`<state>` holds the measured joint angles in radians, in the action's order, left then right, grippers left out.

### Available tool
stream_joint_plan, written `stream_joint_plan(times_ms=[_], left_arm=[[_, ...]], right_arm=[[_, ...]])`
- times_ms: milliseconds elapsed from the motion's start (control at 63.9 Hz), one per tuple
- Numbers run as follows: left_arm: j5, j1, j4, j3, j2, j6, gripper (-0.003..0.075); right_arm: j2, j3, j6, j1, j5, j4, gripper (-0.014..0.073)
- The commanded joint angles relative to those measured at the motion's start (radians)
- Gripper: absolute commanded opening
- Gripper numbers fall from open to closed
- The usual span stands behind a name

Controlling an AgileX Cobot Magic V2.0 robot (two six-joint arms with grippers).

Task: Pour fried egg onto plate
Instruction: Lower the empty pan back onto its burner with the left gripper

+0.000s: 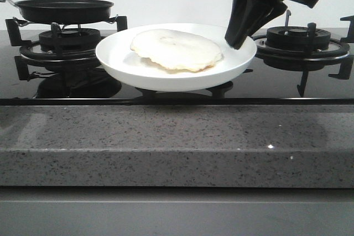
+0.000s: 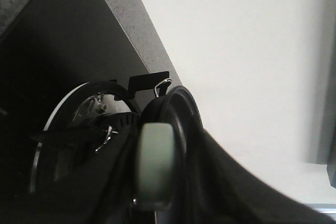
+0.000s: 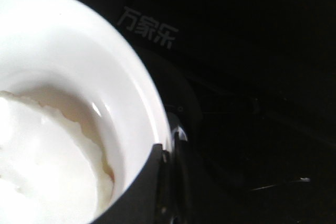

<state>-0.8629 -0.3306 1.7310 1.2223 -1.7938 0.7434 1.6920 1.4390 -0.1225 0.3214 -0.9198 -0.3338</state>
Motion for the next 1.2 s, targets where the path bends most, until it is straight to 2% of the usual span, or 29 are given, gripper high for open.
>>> stream_joint_plan(times_ms=[0, 125, 360, 454, 673, 829, 1079, 1189], left_arm=[[-0.07, 0.001, 0.044, 0.032, 0.046, -0.003, 0.0384], [-0.115, -0.003, -0.021, 0.032, 0.046, -0.003, 0.0453], [-0.192, -0.034, -0.151, 0.032, 0.046, -0.003, 0.0453], [-0.275, -0.061, -0.2, 0.032, 0.046, -0.003, 0.0453], [-0.352, -0.08, -0.214, 0.032, 0.048, -0.003, 0.0434], [-0.383, -0.08, -0.242, 0.032, 0.048, -0.003, 0.0321], [-0.403, -0.078, -0.264, 0.03, 0.052, -0.003, -0.0022], [-0.403, -0.078, -0.265, 0.02, 0.076, 0.007, -0.002]], right_arm=[[-0.05, 0.022, -0.01, 0.0, 0.028, -0.016, -0.006], [-0.05, 0.022, -0.01, 0.0, 0.028, -0.016, -0.006], [-0.05, 0.022, -0.01, 0.0, 0.028, -0.016, -0.006], [-0.05, 0.022, -0.01, 0.0, 0.028, -0.016, -0.006], [-0.05, 0.022, -0.01, 0.0, 0.028, -0.016, -0.006], [-0.05, 0.022, -0.01, 0.0, 0.028, -0.016, -0.006], [-0.05, 0.022, -0.01, 0.0, 0.028, -0.016, -0.006], [-0.05, 0.022, -0.01, 0.0, 0.028, -0.016, -0.006]])
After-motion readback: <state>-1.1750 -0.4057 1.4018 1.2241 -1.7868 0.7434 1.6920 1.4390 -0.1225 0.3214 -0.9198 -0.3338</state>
